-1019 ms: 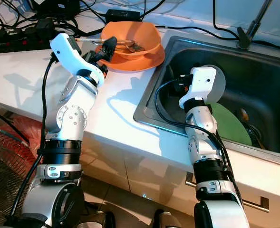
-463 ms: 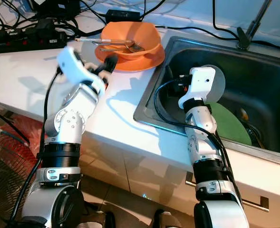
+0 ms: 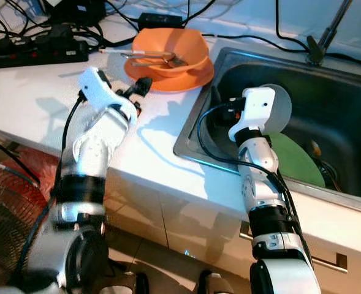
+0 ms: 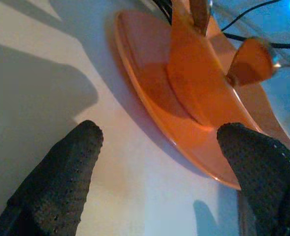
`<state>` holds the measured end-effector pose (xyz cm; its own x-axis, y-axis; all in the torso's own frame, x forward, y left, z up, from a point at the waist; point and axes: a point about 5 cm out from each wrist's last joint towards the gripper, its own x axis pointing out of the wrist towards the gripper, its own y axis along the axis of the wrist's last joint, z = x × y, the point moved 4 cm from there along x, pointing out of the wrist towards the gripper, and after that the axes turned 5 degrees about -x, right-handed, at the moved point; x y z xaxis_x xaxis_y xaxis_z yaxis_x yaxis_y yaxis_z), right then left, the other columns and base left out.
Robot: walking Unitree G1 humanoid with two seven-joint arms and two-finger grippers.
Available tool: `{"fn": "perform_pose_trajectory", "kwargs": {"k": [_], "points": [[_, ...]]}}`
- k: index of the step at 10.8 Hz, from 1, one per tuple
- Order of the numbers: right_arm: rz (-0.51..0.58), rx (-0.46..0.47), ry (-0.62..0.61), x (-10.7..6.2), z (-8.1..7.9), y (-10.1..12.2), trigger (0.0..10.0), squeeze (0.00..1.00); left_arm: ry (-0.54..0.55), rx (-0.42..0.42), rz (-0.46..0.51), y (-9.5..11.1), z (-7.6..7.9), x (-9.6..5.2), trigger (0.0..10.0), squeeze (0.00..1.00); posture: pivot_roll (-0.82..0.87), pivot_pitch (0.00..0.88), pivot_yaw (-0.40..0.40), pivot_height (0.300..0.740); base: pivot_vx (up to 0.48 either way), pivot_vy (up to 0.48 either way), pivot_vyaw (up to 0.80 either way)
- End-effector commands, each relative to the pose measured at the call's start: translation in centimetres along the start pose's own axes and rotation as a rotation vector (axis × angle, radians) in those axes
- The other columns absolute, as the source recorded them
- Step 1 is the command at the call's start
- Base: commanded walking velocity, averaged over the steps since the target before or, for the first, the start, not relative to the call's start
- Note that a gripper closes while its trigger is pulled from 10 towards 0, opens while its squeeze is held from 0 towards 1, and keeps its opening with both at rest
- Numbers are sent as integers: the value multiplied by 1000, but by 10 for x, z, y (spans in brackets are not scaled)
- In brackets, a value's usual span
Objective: Kitchen organization
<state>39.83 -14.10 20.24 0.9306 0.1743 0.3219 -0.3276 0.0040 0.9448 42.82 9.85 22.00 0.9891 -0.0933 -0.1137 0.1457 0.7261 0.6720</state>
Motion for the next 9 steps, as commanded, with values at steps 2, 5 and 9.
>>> {"fn": "perform_pose_trajectory", "kwargs": {"k": [2, 5, 9], "points": [[-14, -4, -1, -4, 2, -3, 10000, 0, -5, -26, -38, 0, 2, 6, 10000, 0, 22, 133, 19, 740, 0, 0, 0], [-16, -6, 1, -4, 2, -3, 10000, 0, -9, -13, -64, 3, 5, 15, 10000, 0, 21, 146, 18, 740, 0, 0, 0], [-20, -5, -5, -5, 3, -2, 10000, 0, -4, -15, -88, 5, 3, 25, 10000, 0, 8, 160, 20, 740, 0, 0, 0]]}}
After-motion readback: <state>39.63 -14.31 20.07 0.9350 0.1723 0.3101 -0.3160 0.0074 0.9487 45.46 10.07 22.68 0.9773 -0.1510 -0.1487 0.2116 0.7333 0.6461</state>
